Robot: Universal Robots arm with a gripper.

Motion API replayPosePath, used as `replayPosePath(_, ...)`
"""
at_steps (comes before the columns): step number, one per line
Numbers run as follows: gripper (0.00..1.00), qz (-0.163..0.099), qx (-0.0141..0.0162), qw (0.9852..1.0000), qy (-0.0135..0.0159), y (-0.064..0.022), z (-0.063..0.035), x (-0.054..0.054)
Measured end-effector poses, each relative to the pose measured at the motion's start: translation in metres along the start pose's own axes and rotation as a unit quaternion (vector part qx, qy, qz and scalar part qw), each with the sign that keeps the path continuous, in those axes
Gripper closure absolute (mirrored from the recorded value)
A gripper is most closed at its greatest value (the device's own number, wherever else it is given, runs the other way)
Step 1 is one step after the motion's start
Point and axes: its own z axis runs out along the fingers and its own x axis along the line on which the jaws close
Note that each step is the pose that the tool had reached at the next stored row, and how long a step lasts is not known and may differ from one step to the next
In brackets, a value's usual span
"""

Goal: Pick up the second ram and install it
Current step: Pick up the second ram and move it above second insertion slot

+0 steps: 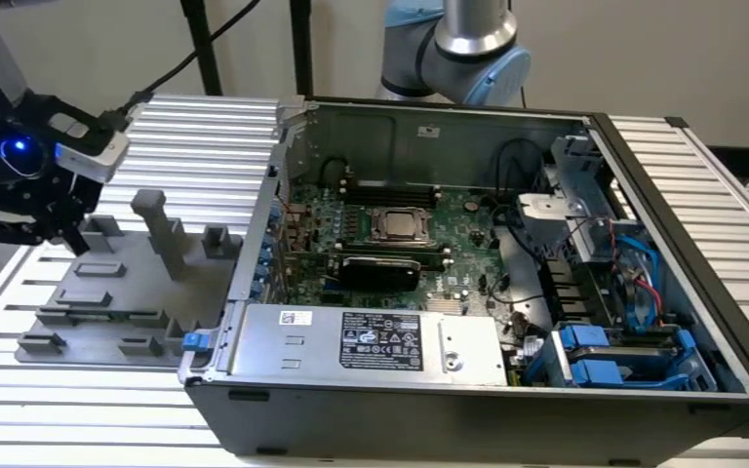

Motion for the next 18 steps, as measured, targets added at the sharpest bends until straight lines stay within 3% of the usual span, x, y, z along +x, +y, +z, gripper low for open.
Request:
replayPosePath(4, 1.00, -0.036, -0.0007, 0.9993, 0.0016, -0.0002, 0.0035, 0.000)
replayPosePath(8, 1.00, -0.073, -0.0013, 0.9973, 0.0031, -0.0003, 0.0069, 0.000)
replayPosePath(18, 1.00, -0.151, -0.0025, 0.9885, 0.0071, -0.0006, 0.0120, 0.000)
